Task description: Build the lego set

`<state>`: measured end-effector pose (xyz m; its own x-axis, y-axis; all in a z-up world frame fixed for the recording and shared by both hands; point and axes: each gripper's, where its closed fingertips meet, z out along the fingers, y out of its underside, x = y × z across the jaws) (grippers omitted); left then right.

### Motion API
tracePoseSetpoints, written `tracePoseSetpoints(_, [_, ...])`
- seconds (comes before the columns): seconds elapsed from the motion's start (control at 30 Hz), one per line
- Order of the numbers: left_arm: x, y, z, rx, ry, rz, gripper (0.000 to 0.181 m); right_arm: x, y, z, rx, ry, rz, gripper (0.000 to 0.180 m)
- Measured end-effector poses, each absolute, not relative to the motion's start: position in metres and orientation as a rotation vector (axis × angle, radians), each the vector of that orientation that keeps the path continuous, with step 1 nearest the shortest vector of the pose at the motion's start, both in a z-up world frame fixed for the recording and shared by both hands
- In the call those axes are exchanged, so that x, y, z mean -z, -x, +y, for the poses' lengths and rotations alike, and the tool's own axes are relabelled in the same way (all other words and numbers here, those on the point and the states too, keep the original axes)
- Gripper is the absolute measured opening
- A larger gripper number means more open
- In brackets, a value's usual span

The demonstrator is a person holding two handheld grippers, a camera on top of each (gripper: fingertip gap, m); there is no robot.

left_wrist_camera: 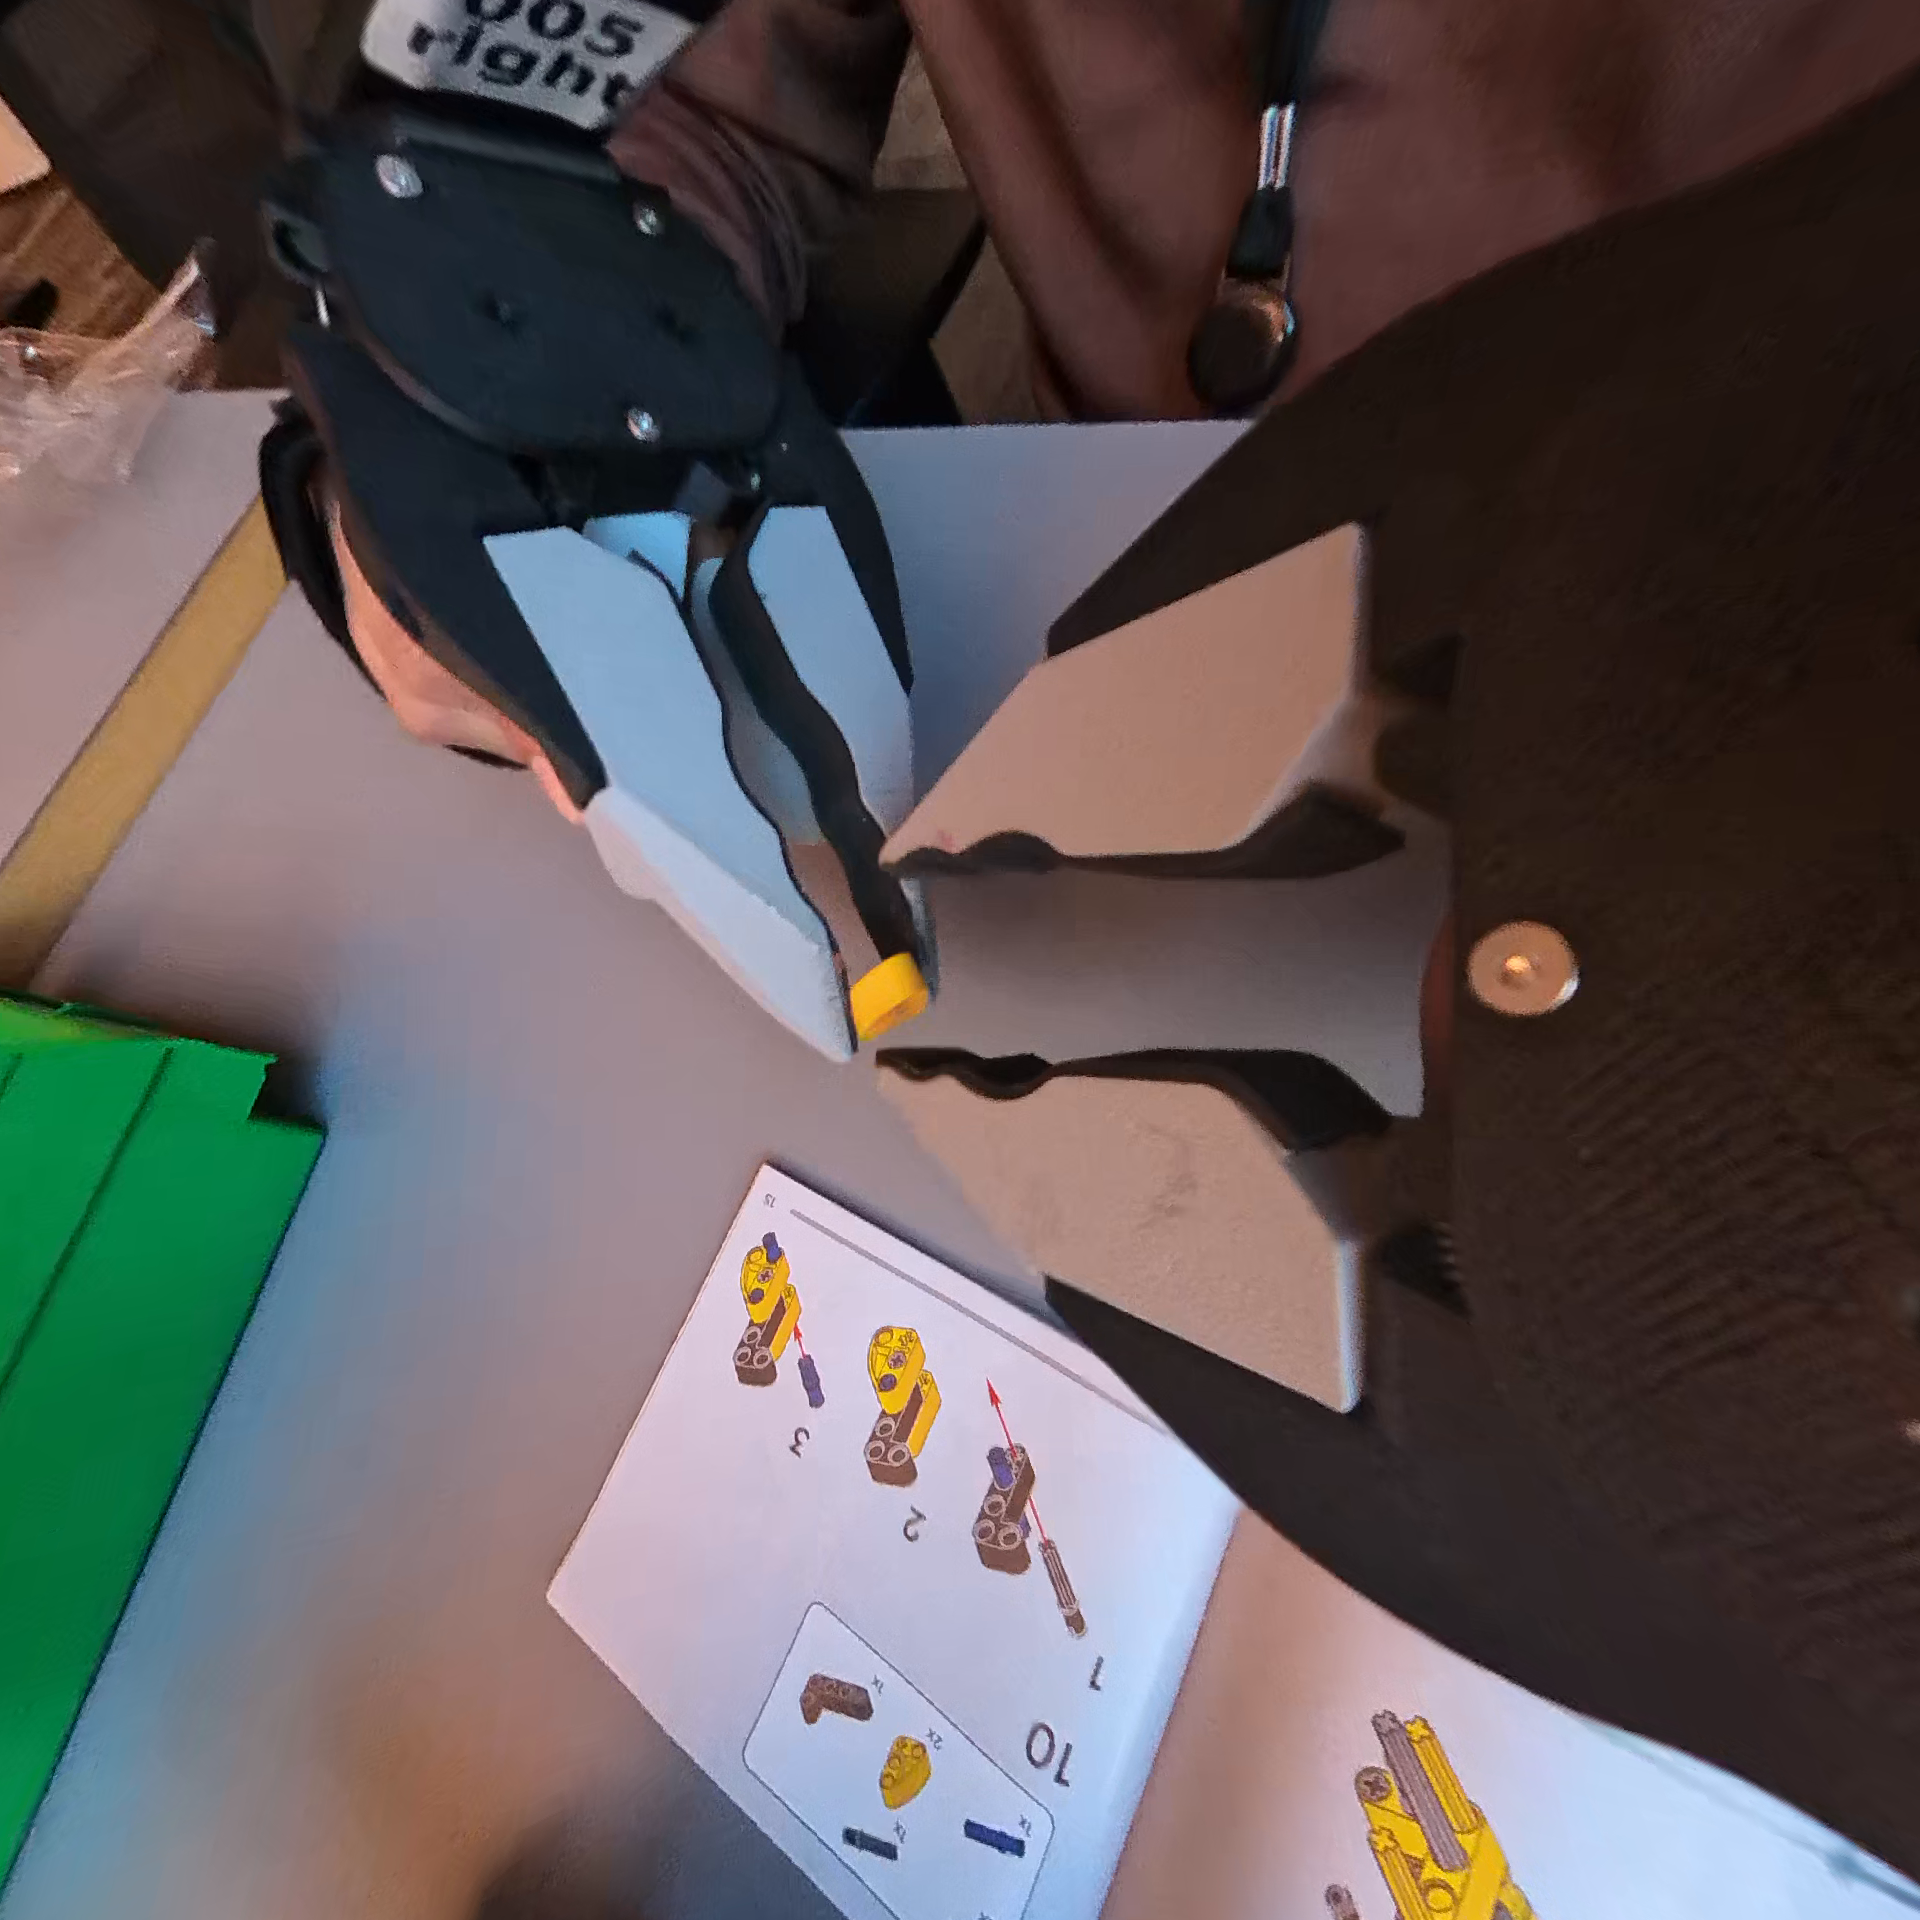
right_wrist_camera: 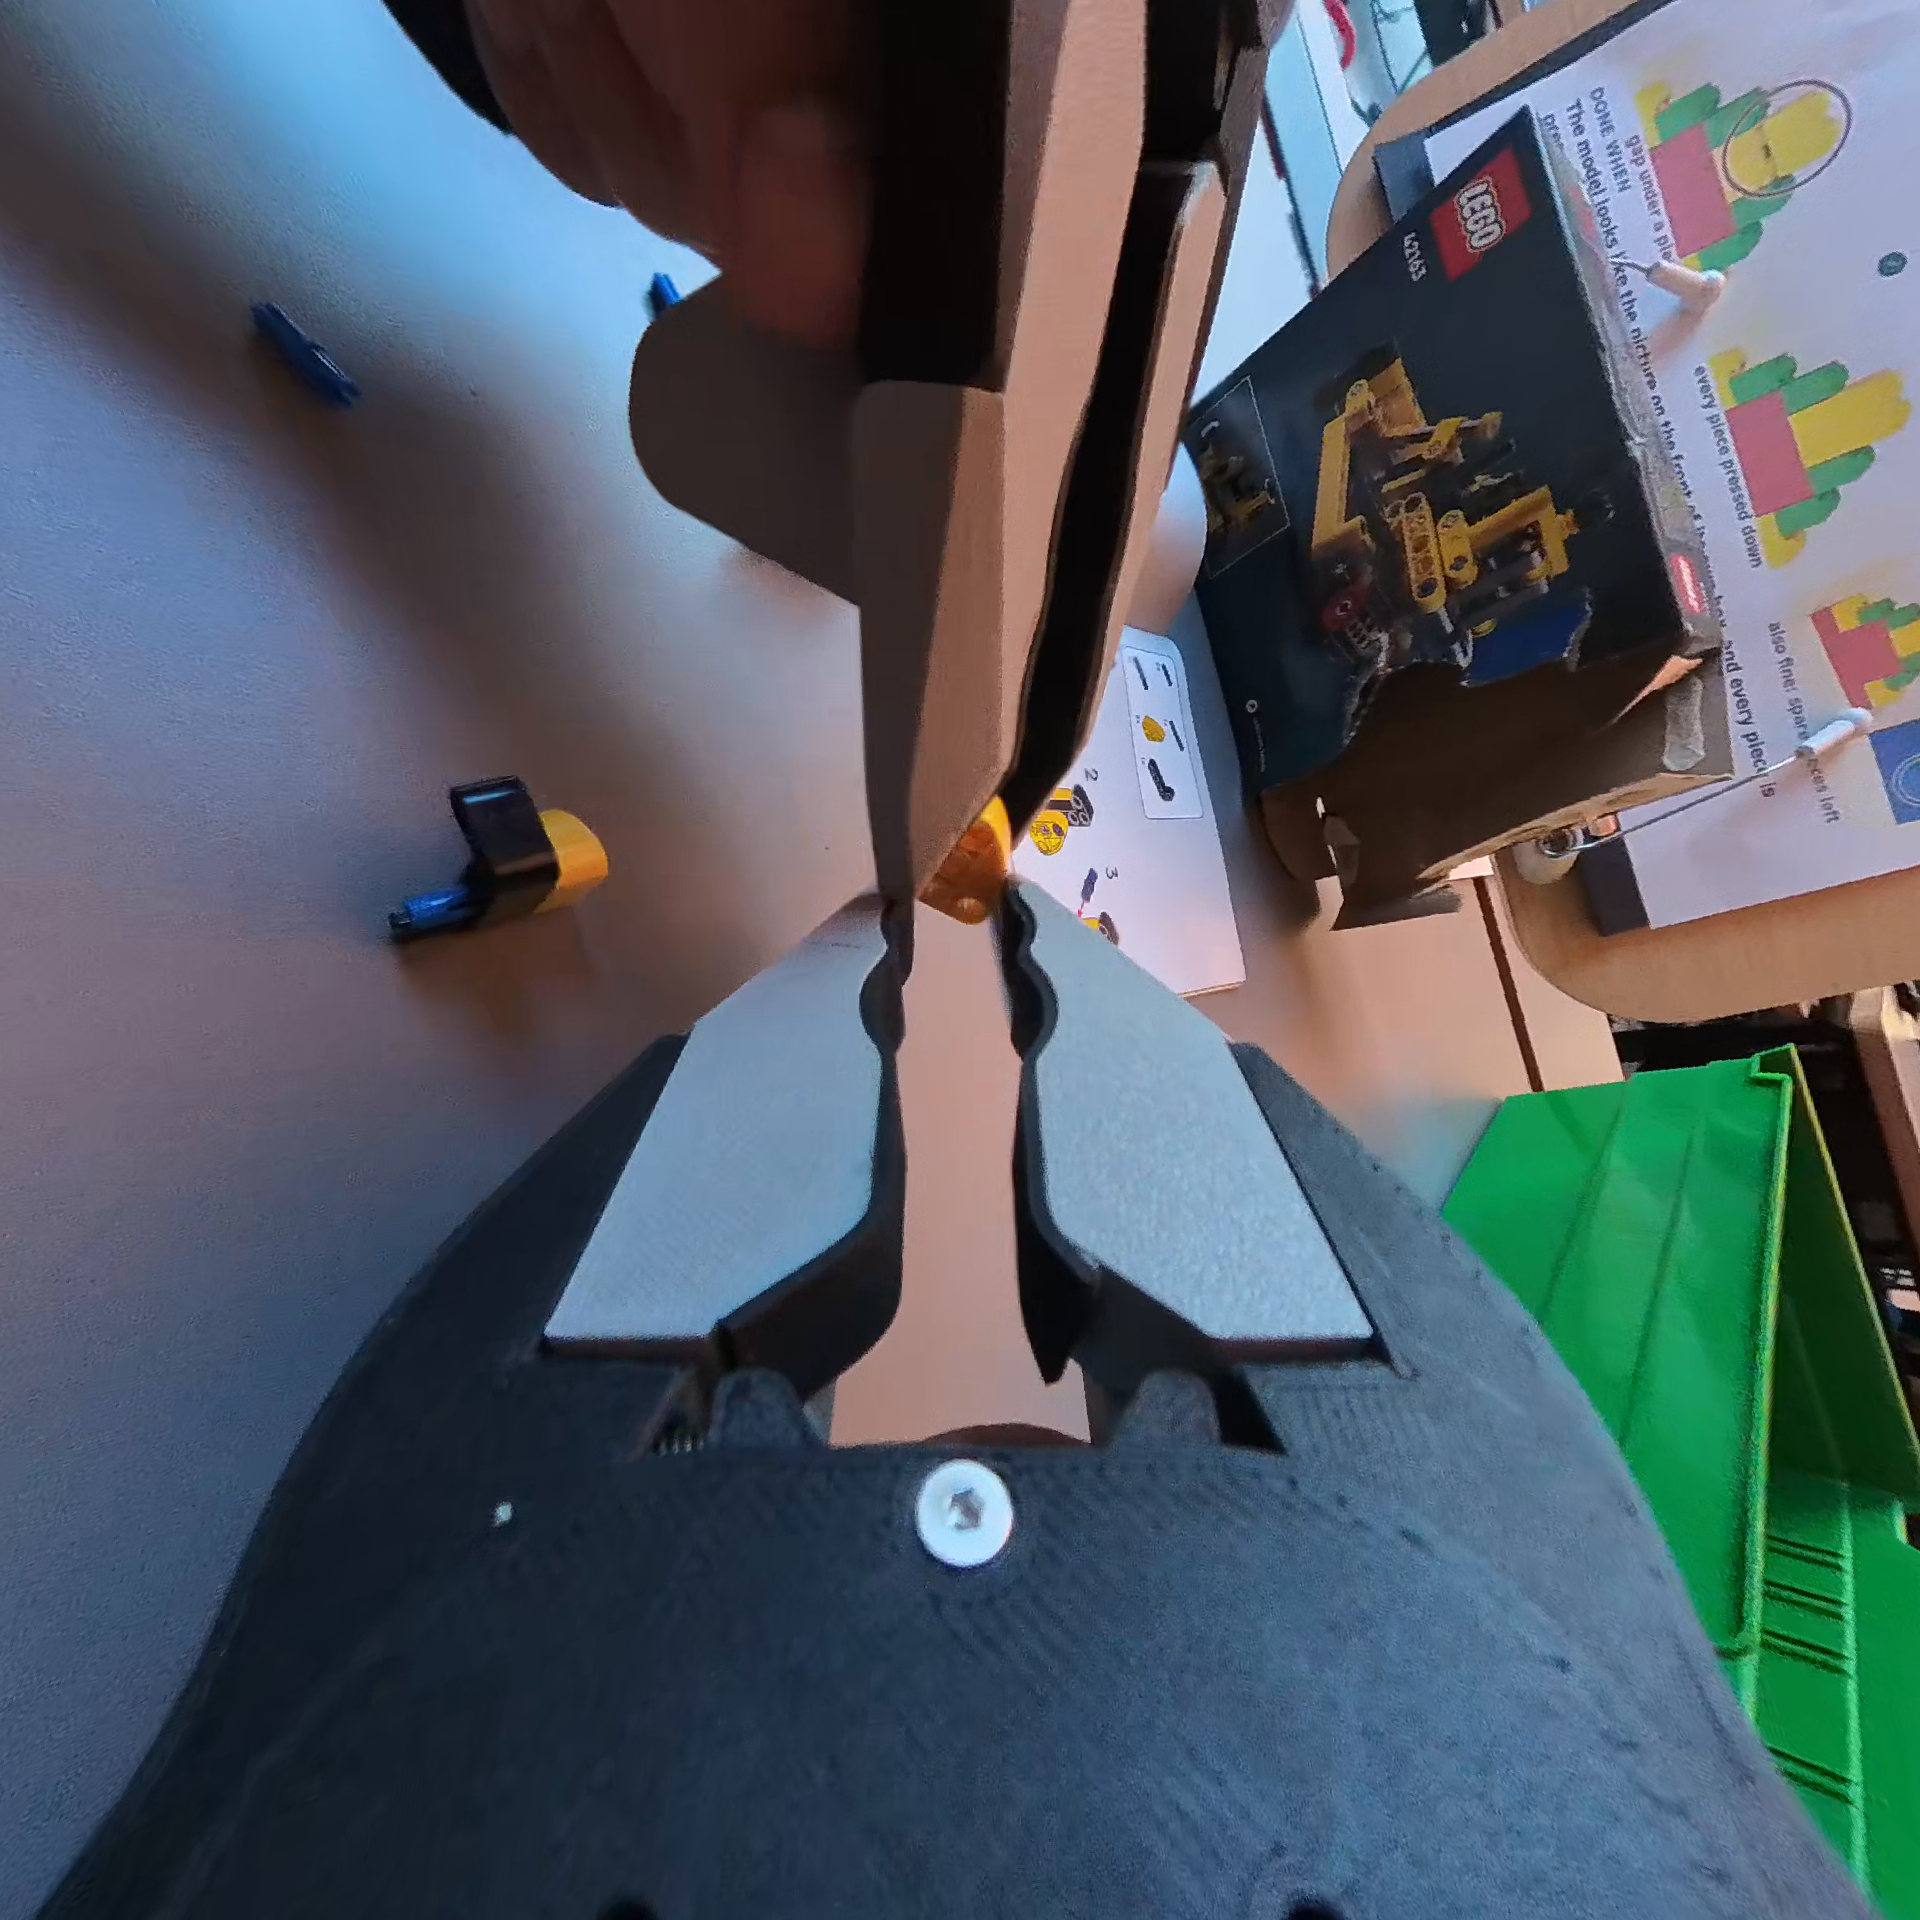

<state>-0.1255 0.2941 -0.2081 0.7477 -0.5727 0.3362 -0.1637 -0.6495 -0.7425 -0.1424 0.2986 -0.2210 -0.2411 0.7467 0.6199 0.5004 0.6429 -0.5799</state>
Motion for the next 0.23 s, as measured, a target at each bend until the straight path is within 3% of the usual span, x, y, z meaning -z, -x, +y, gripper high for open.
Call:
tracePoseSetpoints(0.13, [0.212, 0.127, 0.294, 0.663, 2.222, 0.576, 0.009, 0.225, 0.141, 0.299, -0.313, 1.019, -1.905, 0.013])
tracePoseSetpoints(0.23, [0.217, 0.124, 0.286, 0.651, 2.251, 0.649, 0.008, 0.23, 0.138, 0.289, -0.411, 1.036, -1.926, 0.013])
